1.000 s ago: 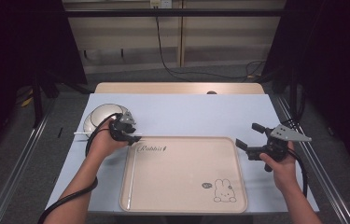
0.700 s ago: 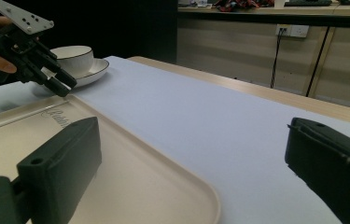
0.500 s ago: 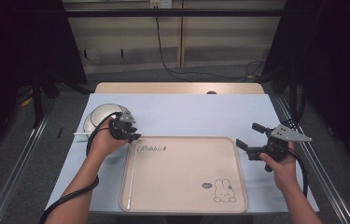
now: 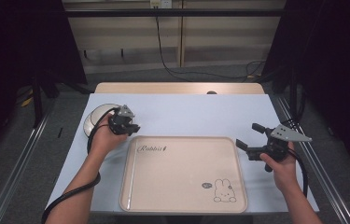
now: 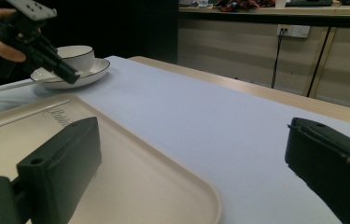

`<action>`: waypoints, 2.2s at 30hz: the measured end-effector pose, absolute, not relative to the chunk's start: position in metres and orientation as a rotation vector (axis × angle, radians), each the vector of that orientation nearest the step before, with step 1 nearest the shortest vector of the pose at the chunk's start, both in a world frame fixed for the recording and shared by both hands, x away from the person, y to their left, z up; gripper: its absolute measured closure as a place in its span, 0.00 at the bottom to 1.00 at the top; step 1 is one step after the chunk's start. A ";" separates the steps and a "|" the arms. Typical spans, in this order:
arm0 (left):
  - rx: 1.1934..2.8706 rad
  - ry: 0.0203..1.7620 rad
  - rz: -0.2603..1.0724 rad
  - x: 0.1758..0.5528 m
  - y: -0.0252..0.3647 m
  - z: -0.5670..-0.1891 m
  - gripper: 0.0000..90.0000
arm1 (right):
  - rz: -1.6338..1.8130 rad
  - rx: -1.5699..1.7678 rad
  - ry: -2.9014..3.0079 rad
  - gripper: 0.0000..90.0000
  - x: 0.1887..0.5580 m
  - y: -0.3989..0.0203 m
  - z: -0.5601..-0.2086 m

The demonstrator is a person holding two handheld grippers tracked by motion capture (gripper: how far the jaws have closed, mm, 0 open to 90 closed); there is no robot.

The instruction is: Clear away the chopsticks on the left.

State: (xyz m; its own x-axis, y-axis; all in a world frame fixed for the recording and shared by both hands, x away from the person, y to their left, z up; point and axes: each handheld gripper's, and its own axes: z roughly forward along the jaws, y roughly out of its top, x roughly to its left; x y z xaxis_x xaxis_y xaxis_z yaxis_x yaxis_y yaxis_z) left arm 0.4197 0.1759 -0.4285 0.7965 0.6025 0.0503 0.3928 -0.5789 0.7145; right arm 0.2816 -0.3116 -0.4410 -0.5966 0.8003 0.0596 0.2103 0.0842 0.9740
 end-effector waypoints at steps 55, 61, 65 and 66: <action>1.581 1.163 0.219 0.382 0.151 -0.378 0.97 | 1.544 0.982 1.870 0.03 0.280 -0.310 -0.440; 1.604 1.216 0.224 0.377 0.150 -0.389 0.97 | 1.542 0.984 1.870 0.03 0.280 -0.308 -0.440; 1.627 1.278 0.221 0.373 0.148 -0.398 0.97 | 1.547 0.981 1.871 0.03 0.280 -0.308 -0.440; 1.629 1.292 0.221 0.372 0.148 -0.401 0.97 | 1.547 0.981 1.871 0.03 0.280 -0.308 -0.440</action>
State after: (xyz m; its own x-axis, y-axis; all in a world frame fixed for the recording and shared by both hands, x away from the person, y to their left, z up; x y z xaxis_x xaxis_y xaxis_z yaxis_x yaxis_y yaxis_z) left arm 0.3723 0.1478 -0.4007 0.4118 0.8123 -0.4130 0.6288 0.0748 0.7740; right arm 0.2801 -0.3080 -0.4399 -0.6042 0.7949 0.0561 0.2044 0.0866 0.9750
